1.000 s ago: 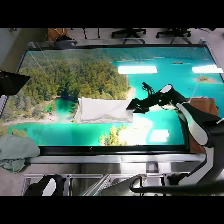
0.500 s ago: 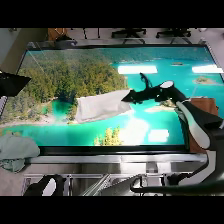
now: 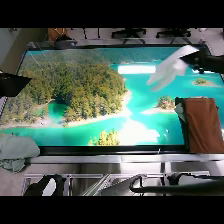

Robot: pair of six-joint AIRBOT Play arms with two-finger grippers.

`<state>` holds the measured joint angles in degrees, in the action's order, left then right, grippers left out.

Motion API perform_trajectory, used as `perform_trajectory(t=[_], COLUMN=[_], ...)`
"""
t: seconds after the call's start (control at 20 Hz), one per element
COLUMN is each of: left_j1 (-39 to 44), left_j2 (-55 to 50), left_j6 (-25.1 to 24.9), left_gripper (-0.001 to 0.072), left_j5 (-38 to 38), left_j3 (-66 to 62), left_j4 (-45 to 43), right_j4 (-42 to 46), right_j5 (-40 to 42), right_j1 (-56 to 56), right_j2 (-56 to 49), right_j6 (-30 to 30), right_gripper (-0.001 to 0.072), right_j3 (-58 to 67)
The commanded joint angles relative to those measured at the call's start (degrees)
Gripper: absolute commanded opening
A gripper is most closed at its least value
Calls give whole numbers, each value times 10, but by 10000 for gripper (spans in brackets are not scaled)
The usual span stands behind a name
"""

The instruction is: Fold the shirts.

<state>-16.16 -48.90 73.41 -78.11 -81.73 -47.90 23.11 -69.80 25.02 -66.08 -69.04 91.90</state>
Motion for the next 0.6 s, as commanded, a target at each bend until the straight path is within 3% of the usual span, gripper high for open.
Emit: perform_trajectory(t=[0.0, 0.2, 0.4, 0.55], left_j1=[-1, -1, -1, -1], left_j2=[0, 0, 0, 0], left_j6=[-1, -9, -10, -10], left_gripper=[16, 16, 16, 16], left_j5=[-7, -25, -28, -28], left_j3=[0, 0, 0, 0], left_j4=[0, 0, 1, 1], right_j4=[5, 55, 267, 400], right_j5=[-34, -120, -216, -255], right_j1=[143, 257, 281, 281], right_j2=[39, 71, 120, 161], right_j6=[-40, -143, -287, -337], right_gripper=[21, 21, 21, 21], right_j3=[10, 10, 9, 7])
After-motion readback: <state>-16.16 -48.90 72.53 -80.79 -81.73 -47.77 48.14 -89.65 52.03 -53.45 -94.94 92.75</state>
